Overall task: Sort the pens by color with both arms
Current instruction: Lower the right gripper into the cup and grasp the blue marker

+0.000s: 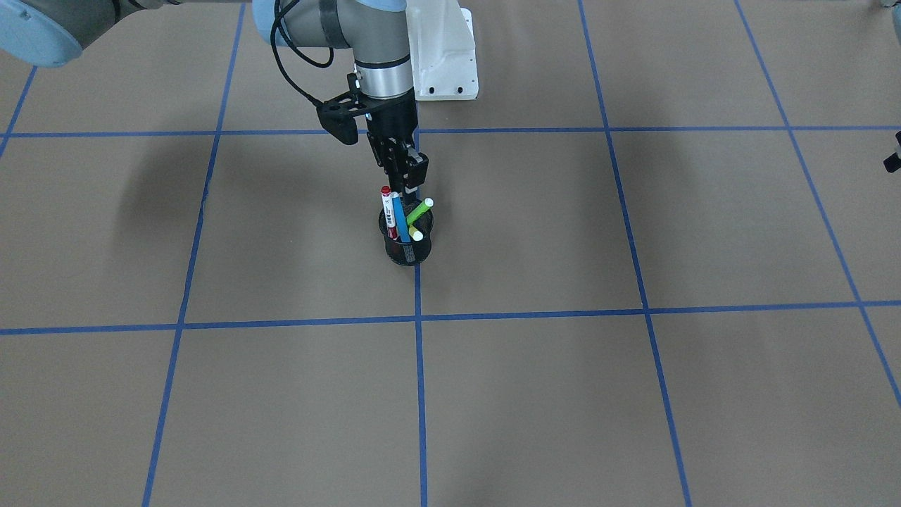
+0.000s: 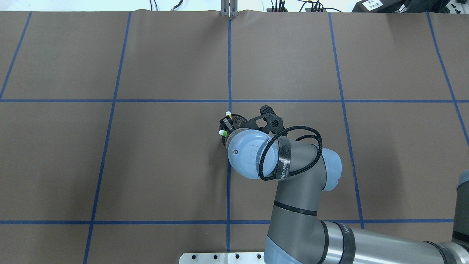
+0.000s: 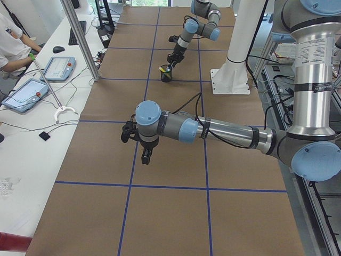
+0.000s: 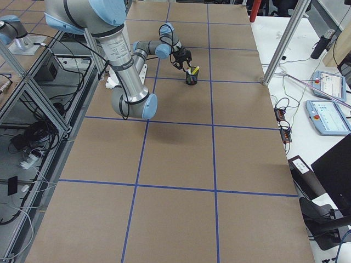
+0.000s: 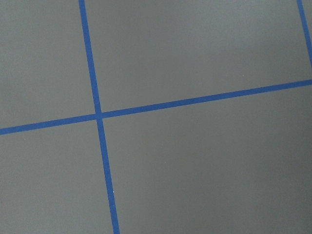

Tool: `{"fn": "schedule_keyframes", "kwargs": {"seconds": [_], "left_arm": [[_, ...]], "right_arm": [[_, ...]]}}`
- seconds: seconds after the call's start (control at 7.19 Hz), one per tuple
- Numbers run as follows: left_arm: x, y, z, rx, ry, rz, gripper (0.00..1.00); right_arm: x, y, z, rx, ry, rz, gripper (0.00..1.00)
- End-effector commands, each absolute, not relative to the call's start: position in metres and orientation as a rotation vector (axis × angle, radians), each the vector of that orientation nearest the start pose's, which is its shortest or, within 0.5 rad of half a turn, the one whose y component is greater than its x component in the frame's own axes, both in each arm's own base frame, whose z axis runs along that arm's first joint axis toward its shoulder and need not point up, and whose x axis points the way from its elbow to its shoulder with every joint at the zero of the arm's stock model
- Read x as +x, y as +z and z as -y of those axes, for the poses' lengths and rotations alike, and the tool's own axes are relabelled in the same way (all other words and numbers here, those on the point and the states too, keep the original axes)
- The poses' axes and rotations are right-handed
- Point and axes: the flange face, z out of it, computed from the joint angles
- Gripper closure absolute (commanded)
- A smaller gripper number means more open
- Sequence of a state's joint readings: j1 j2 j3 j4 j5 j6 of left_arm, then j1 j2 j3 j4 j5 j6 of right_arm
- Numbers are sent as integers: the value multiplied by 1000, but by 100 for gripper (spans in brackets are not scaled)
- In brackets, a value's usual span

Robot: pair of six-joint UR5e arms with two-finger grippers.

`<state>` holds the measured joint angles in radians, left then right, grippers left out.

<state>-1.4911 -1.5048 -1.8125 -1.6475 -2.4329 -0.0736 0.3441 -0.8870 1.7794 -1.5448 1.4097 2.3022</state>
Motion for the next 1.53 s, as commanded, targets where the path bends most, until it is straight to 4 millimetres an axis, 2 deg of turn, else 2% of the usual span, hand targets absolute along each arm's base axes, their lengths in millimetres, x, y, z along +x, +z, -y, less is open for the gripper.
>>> {"fn": "schedule_keyframes", "kwargs": {"seconds": [0.0, 0.28, 0.97, 1.11, 1.25, 1.39], "left_arm": [[-20, 555, 474, 172, 115, -873, 0], [-20, 554, 474, 174, 116, -873, 0], [-20, 554, 474, 174, 116, -873, 0], [-20, 554, 474, 174, 116, -873, 0], [-20, 554, 474, 174, 116, -873, 0], [-20, 554, 474, 174, 116, -873, 0]], "right_arm": [[-564, 172, 361, -28, 1068, 971, 77], [-563, 175, 361, -27, 1067, 967, 67], [-559, 175, 367, -15, 1068, 966, 66], [-559, 175, 367, -17, 1068, 968, 72], [-559, 174, 367, -18, 1068, 969, 94], [-559, 174, 367, -17, 1067, 969, 100]]}}
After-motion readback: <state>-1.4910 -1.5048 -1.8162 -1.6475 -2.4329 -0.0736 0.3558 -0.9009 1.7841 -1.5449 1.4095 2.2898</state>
